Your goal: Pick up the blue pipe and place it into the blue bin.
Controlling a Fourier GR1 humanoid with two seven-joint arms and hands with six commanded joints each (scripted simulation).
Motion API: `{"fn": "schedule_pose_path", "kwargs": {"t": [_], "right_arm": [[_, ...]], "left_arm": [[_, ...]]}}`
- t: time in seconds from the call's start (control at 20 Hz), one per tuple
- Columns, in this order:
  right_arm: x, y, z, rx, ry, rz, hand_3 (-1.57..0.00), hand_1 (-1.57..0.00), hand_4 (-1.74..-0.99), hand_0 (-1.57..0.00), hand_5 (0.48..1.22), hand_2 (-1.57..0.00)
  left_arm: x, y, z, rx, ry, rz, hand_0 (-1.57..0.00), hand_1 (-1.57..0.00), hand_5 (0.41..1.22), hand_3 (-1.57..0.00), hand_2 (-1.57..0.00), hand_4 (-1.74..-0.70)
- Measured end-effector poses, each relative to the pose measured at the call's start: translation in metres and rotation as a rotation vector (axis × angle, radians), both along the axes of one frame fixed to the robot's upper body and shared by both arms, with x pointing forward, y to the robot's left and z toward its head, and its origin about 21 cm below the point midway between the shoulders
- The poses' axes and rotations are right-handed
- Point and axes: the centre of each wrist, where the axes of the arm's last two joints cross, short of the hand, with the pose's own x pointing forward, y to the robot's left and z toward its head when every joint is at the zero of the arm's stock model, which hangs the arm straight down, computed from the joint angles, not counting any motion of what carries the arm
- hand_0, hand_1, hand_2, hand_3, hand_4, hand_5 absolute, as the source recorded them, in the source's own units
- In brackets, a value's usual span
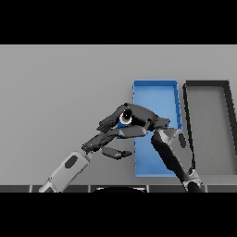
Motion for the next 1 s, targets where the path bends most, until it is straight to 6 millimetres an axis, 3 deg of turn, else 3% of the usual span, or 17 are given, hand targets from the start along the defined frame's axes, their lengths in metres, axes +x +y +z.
{"fn": "schedule_pose_path", "kwargs": {"t": [0.25, 0.4, 0.5, 0.65, 0.75, 1.0], "right_arm": [[0.015, -0.020, 0.076, 0.148, -0.103, -0.049, -1.57, -1.57, -1.724, -1.57, 1.117, -1.57], [0.033, -0.036, 0.104, 0.178, -0.125, -0.210, -1.57, -1.57, -1.732, -1.57, 1.117, -1.57], [0.051, -0.050, 0.108, 0.157, -0.114, -0.342, -1.57, -1.57, -1.735, -1.57, 1.131, -1.57], [0.077, -0.081, 0.094, 0.080, -0.048, -0.503, -1.57, -1.57, -1.738, -1.57, 1.129, -1.57], [0.089, -0.098, 0.067, 0.053, 0.050, -0.589, -1.57, -1.57, -1.739, -1.57, 1.120, -1.57], [0.088, -0.122, -0.002, -0.076, 0.237, -0.727, -1.57, -1.57, -1.740, -1.57, 1.120, -1.57]], "left_arm": [[-0.004, -0.002, 0.003, 0.003, -0.017, -0.005, 0.00, 0.00, 0.502, 0.00, 0.00, -0.91], [-0.005, 0.003, 0.003, -0.004, -0.025, -0.012, 0.00, 0.00, 0.492, 0.00, 0.00, -0.91], [-0.005, 0.004, 0.006, -0.007, -0.013, -0.018, 0.00, 0.00, 0.491, 0.00, 0.00, -0.91], [-0.007, 0.007, 0.002, -0.012, -0.007, -0.008, 0.00, 0.00, 0.487, 0.00, 0.00, -0.91], [-0.003, 0.004, 0.004, -0.013, 0.000, 0.011, 0.00, 0.00, 0.489, 0.00, 0.00, -0.90], [-0.001, 0.007, 0.002, -0.005, 0.016, 0.013, 0.00, 0.00, 0.474, 0.00, 0.00, -0.89]]}}
